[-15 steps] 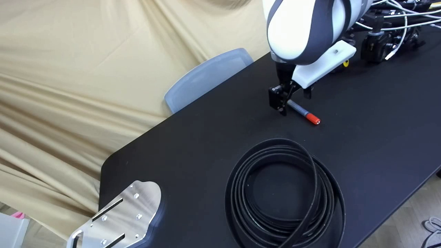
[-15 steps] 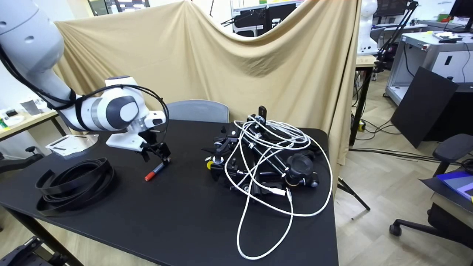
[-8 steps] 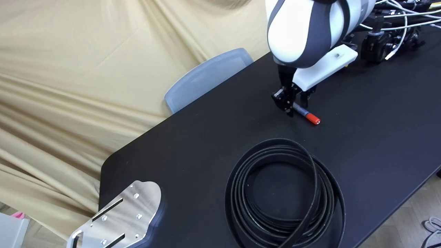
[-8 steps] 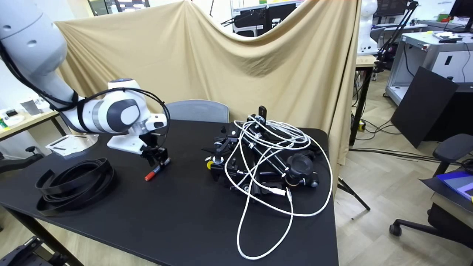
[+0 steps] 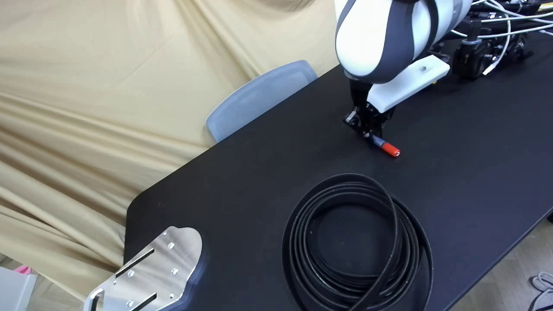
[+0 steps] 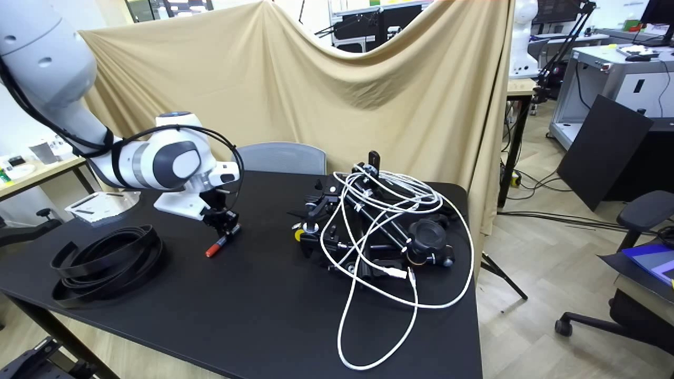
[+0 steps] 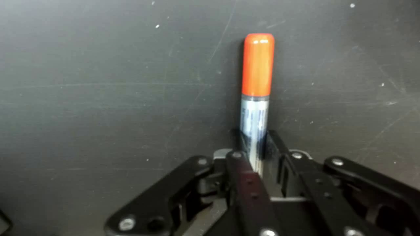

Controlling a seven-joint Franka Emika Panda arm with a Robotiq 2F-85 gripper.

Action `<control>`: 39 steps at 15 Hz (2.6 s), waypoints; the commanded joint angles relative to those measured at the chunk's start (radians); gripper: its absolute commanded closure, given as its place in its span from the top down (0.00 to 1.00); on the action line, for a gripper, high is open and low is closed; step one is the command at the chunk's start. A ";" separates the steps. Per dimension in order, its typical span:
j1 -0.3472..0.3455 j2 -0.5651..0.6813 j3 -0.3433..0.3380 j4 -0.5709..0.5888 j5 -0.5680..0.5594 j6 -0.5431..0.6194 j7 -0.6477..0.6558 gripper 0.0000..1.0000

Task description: Move the marker forward

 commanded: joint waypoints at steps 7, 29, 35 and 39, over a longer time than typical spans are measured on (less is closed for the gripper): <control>0.029 -0.194 0.003 -0.103 -0.018 -0.095 0.039 0.05; 0.050 -0.316 -0.111 -0.530 -0.113 0.194 0.246 0.05; 0.041 -0.301 -0.116 -0.551 -0.066 0.236 0.218 0.48; 0.046 -0.302 -0.121 -0.558 -0.057 0.242 0.218 0.73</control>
